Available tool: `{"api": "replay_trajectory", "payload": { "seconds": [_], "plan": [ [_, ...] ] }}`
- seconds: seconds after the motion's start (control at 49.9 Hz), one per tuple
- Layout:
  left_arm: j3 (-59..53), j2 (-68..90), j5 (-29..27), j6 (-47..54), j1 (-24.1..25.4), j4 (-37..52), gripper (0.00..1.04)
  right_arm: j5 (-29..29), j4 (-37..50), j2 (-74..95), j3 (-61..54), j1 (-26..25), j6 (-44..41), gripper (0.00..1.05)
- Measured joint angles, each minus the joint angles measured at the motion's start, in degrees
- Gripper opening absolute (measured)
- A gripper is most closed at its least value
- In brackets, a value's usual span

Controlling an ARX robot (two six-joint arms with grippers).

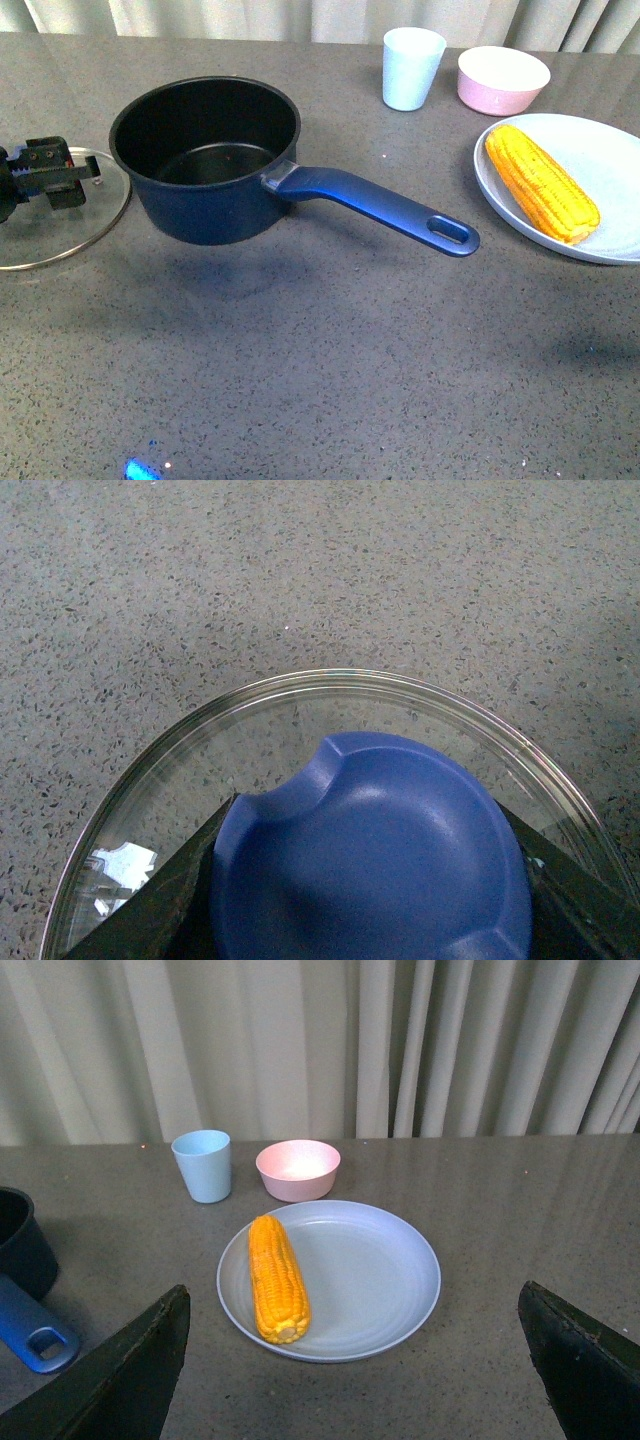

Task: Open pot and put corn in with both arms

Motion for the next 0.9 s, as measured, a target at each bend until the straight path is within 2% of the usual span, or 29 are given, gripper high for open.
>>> {"api": "replay_trajectory", "payload": {
  "seconds": [0.02,0.12,0.281,0.581,0.822,0.862,0.902],
  "plan": [
    [-0.1,0.0,0.0,-0.3,0.0,0.2,0.6,0.0,0.0,0.0,0.0,0.0,0.0,0.96],
    [-0.8,0.1,0.4,-0.7,-0.1,0.8,0.8,0.0,0.0,0.0,0.0,0.0,0.0,0.96],
    [-2.3,-0.2,0.9,-0.8,-0.2,2.1,0.97,0.0,0.0,0.0,0.0,0.0,0.0,0.96],
    [-10.6,-10.1,2.0,-3.7,0.1,3.3,0.96,0.0,0.0,0.0,0.0,0.0,0.0,0.96],
    [-18.5,-23.1,6.6,-6.8,1.1,1.7,0.96,0.0,0.0,0.0,0.0,0.0,0.0,0.96],
    [-19.5,-23.8,7.0,-6.2,1.1,3.3,0.94,0.0,0.0,0.0,0.0,0.0,0.0,0.96],
    [-20.7,-23.9,8.4,-4.2,1.1,7.3,0.88,0.0,0.0,0.0,0.0,0.0,0.0,0.96]
  ]
}}
